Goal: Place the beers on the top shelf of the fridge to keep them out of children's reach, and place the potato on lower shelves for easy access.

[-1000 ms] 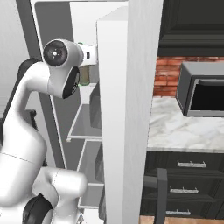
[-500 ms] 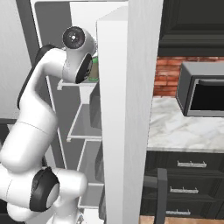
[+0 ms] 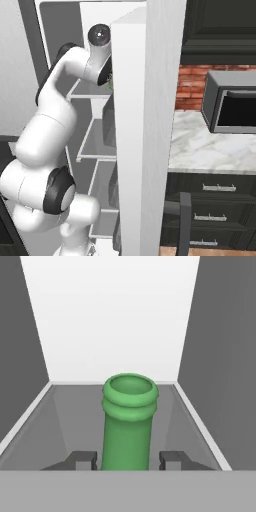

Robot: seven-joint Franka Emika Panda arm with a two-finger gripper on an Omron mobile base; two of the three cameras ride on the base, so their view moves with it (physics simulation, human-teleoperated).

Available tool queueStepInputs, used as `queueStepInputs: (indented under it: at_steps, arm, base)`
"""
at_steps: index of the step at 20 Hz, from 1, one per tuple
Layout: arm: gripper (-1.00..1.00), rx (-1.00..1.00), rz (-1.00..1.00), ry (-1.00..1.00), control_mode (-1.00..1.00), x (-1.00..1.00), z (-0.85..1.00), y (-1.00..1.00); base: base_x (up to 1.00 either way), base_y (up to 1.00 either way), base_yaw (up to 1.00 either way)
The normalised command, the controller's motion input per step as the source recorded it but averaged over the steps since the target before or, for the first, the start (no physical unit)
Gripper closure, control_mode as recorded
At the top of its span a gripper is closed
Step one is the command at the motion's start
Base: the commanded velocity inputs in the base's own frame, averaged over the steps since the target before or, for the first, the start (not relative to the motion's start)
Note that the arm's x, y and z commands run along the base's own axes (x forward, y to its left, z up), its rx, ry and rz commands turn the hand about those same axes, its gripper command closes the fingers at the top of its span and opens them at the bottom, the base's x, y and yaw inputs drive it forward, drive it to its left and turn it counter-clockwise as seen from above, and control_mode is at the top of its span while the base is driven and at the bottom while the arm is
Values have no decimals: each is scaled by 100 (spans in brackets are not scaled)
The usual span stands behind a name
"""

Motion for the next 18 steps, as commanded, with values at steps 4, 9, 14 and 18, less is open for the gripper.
queueStepInputs:
  at_steps: [4, 9, 14, 18]
  arm:
    - [100, 0, 0, 1, -100, 49, -35, -2]
    - [100, 0, 1, 0, -100, 50, -37, 0]
    - [100, 0, 0, 0, -100, 52, -28, -4]
    - [100, 0, 0, 0, -100, 54, -17, -8]
  base:
    - [0, 0, 0]
    - [0, 0, 0]
    - [0, 0, 0]
    - [0, 0, 0]
